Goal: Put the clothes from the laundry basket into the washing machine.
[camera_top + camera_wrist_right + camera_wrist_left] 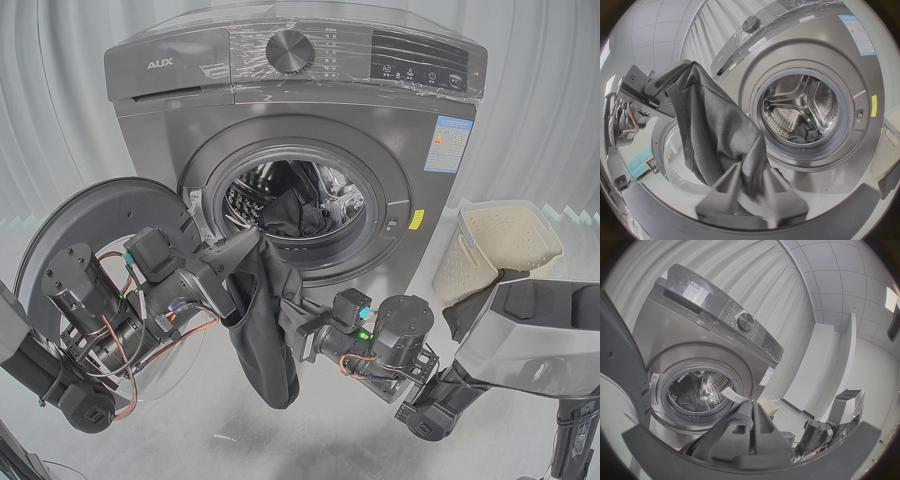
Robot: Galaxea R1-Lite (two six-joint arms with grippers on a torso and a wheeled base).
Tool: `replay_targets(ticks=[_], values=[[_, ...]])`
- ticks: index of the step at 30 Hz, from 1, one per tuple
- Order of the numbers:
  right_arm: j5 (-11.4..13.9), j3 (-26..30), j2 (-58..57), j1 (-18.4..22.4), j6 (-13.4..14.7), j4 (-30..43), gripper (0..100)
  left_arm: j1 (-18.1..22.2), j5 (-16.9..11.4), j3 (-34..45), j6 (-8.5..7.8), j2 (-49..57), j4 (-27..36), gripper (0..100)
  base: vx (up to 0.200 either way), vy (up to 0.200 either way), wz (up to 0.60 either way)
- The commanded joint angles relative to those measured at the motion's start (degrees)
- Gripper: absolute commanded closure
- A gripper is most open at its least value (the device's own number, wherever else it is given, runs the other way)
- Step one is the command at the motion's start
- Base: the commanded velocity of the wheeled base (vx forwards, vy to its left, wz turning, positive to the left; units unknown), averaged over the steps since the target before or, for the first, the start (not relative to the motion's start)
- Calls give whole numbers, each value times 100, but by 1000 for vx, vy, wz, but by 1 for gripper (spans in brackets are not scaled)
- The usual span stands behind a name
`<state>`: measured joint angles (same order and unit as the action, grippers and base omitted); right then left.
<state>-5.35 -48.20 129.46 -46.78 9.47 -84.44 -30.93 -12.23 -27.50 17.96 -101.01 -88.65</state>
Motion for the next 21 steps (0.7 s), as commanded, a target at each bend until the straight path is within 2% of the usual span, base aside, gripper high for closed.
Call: replay_targets(ticks=[1,6,15,21], values=[[-1,4,17,-16,11,-2,100,-1,1,8,6,-15,-3,100,0,0,0],[-45,118,-176,-7,20,7,100,61,1,-10,15,-59,-3,100,0,0,0],[-54,1208,-1239,213,-16,112,100,87,10,-45,-3,-94,-3,100,0,0,0],[-62,1296,-1380,230,-16,130,100,96,19,-62,-3,-85,-3,100,0,0,0]])
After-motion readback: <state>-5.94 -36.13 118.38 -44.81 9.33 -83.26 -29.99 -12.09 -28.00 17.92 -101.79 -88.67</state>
